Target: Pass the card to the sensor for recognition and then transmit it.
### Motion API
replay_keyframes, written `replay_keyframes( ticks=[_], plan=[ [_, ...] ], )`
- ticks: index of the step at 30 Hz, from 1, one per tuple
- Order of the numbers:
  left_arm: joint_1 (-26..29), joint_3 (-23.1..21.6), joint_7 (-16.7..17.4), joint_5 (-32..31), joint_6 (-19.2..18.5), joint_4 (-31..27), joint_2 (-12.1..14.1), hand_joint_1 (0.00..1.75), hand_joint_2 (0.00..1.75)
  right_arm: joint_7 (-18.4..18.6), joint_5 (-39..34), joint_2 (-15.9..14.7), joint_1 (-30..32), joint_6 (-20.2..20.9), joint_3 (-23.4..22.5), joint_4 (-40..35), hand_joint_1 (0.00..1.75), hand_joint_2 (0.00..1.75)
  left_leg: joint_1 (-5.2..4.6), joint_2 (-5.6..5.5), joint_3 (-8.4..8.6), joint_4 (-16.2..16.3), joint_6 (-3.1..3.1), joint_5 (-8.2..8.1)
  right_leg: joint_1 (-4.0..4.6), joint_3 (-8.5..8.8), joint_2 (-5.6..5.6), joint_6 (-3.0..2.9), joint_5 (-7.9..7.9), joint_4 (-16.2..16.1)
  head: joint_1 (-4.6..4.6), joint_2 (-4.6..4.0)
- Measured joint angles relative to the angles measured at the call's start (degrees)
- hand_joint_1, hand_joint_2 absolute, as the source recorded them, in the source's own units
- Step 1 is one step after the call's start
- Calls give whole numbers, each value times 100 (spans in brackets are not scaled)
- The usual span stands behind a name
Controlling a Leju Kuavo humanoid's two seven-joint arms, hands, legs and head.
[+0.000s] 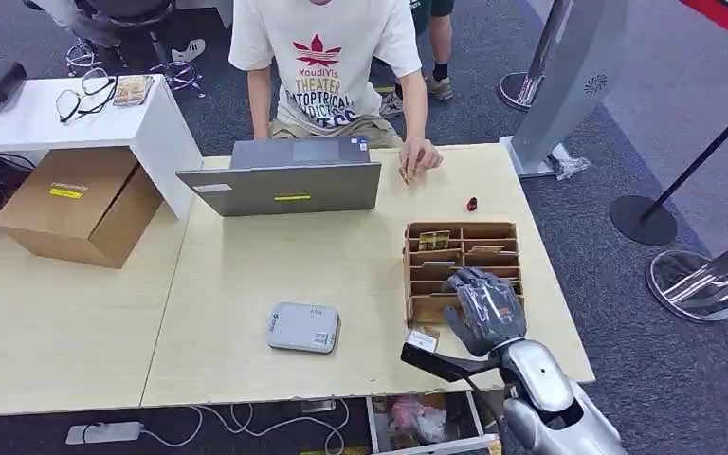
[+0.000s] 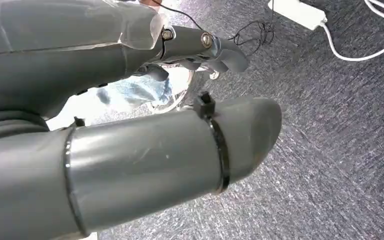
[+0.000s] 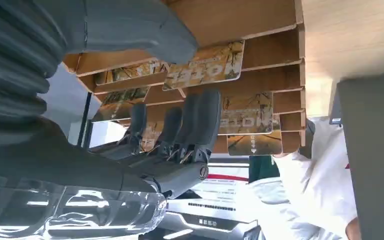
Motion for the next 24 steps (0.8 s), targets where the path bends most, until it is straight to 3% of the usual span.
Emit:
replay_keyframes(
  ticks=[8, 9, 12, 15, 17, 19, 24],
  plan=[
    [2, 0, 0, 9, 11, 2, 9, 0, 0, 0, 2, 0, -6, 77, 0, 63, 84, 175, 0, 0, -1, 0, 0, 0, 0, 0, 0, 0, 0, 0, 0, 0],
    [2, 0, 0, 11, 11, 2, 9, 0, 0, 0, 2, 0, -7, 76, 0, 70, 91, 175, 0, 0, -1, 0, 0, 0, 0, 0, 0, 0, 0, 0, 0, 0],
    [3, 0, 0, 9, 11, 2, 9, 0, 0, 0, 2, 0, -9, 79, 2, 94, 89, 175, 0, 0, -1, 0, 0, 0, 0, 0, 0, 0, 0, 0, 0, 0],
    [3, 0, -2, 9, 11, 2, 9, 0, 0, 0, 2, 0, -9, 85, 0, 94, 99, 175, 0, 0, 0, 0, 0, 0, 0, 0, 0, 0, 0, 0, 2, 0],
    [5, 0, -11, 9, 11, 0, 9, 0, 0, 0, 2, 0, -9, 85, 0, 94, 124, 175, 0, 0, 0, 0, 0, 0, 0, 0, 0, 0, 0, 0, 0, 0],
    [4, 0, -15, 9, 13, 0, 9, 0, 0, 0, 2, 0, -9, 87, 0, 96, 138, 175, 0, 0, 0, 0, 0, 0, 0, 0, 0, 0, 0, 0, 0, 0],
    [5, 0, -17, 0, 20, 2, 9, 0, 0, 0, 2, 0, -15, 94, 0, 96, 150, 175, 0, 0, 0, 0, 0, 0, 0, 0, 0, 0, 0, 0, 0, 0]
  ],
)
